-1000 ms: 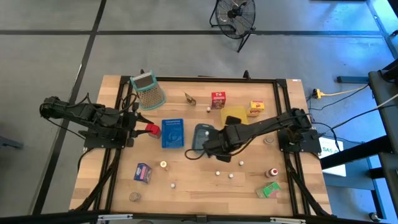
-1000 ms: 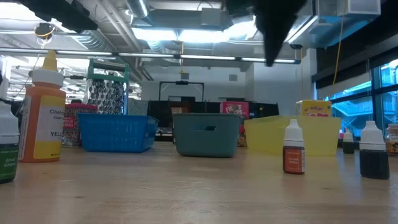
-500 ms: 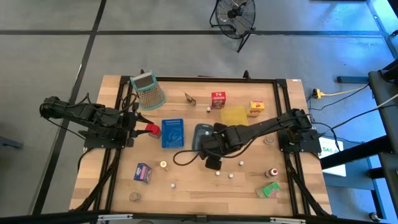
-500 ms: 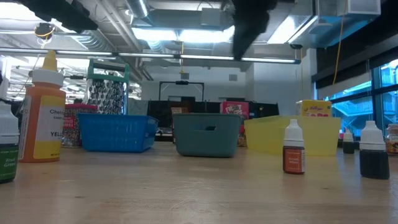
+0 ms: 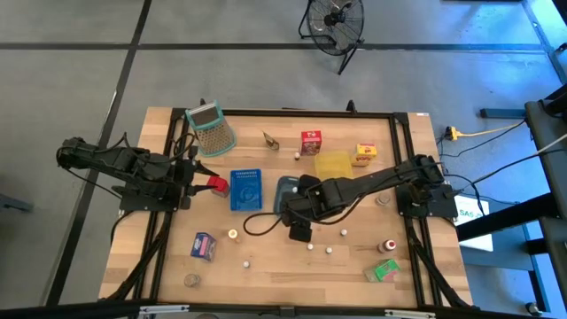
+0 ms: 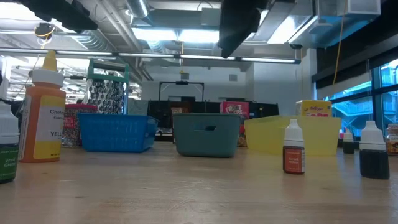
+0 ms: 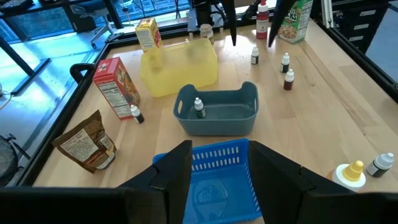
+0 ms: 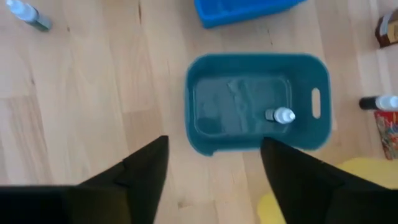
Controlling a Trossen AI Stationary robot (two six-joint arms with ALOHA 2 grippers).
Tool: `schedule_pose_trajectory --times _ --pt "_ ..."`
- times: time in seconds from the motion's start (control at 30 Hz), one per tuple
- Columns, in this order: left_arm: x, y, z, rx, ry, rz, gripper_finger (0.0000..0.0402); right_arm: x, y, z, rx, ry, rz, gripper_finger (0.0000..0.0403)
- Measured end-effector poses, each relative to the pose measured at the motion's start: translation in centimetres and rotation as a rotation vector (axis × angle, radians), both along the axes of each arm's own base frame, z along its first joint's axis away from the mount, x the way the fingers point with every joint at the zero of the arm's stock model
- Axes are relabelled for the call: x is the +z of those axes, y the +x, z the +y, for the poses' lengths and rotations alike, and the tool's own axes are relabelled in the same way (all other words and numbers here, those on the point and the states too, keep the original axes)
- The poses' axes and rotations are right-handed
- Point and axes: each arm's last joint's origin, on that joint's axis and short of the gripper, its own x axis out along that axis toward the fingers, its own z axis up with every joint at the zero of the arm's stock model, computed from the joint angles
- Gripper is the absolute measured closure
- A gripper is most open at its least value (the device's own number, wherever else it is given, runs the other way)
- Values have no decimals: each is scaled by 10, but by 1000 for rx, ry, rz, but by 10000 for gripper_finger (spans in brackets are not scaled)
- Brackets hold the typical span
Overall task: Pick & Place Kitchen Items
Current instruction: Put the small black food coloring into the green bin
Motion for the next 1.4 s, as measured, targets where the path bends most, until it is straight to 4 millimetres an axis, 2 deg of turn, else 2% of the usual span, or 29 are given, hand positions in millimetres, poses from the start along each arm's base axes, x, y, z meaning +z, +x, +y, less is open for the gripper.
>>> schedule_pose_trajectory --times 0.13,0.27,0.47,0.73,1.0,1.4 --pt "0 0 0 0 0 -1 249 1 3 1 32 -8 -34 86" --pt "0 0 0 0 0 0 251 2 6 2 45 -6 -56 67" --pt "0 0 0 0 0 0 249 3 8 2 71 -11 -81 64" --pt "0 0 0 0 0 0 251 11 22 6 91 23 -246 64" --pt "0 0 0 0 0 -1 249 17 30 10 236 11 -324 64" --pt "0 0 0 0 0 0 251 26 39 13 240 42 -470 64"
